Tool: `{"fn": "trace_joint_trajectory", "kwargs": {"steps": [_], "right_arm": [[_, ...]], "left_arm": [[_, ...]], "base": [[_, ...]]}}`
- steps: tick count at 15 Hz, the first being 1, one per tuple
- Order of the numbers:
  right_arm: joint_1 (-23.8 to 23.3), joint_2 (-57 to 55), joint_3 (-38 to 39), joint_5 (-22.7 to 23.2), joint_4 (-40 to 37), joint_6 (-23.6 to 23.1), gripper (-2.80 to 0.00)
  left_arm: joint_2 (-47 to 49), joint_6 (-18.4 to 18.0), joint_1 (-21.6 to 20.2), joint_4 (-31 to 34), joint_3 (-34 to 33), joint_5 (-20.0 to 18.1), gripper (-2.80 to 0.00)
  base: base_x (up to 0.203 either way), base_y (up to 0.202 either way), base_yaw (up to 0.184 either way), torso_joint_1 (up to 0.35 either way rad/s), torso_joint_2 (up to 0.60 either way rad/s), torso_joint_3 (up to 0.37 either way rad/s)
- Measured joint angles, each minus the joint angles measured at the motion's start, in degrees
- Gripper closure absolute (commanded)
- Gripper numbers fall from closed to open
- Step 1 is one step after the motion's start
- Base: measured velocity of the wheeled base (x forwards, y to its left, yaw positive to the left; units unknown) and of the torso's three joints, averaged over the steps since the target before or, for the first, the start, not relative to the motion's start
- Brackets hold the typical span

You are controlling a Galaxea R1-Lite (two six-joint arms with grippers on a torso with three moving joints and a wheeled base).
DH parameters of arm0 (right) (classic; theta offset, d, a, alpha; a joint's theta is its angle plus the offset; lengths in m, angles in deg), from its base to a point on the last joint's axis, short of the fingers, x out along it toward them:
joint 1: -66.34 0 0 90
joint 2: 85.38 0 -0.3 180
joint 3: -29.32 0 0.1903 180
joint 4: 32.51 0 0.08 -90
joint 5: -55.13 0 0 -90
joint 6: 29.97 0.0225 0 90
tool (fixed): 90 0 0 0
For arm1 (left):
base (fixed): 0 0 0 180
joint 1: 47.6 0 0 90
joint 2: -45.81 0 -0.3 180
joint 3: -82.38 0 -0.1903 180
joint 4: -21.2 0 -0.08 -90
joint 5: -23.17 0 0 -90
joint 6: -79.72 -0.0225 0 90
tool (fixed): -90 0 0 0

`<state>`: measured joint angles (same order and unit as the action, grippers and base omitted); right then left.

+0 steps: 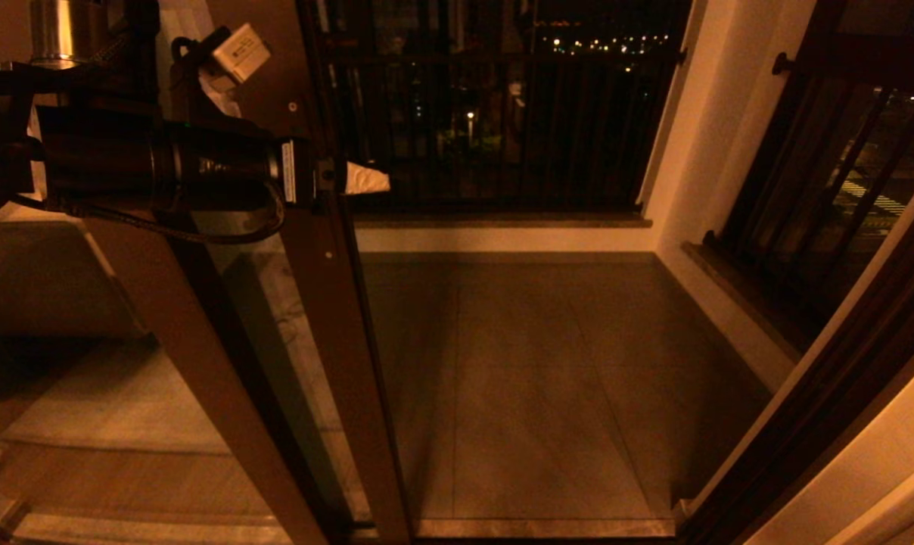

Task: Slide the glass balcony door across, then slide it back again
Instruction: Close the slid door

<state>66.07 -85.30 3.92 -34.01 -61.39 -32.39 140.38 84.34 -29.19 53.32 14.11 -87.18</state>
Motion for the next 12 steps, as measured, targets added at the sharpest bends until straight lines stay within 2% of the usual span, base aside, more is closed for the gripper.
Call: {"fn": "trace_joint_trajectory", "kwargs": {"steps": [12], "right_arm": [[0.00,0.00,-0.02,0.00,0.01,0.00,0.00]], "left_arm": [[2.64,0.09,0.06,0.04,2.43,-0.08,-2.80]], "base": [[0.000,0.000,0.000,0.000,0.00,0.000]]}}
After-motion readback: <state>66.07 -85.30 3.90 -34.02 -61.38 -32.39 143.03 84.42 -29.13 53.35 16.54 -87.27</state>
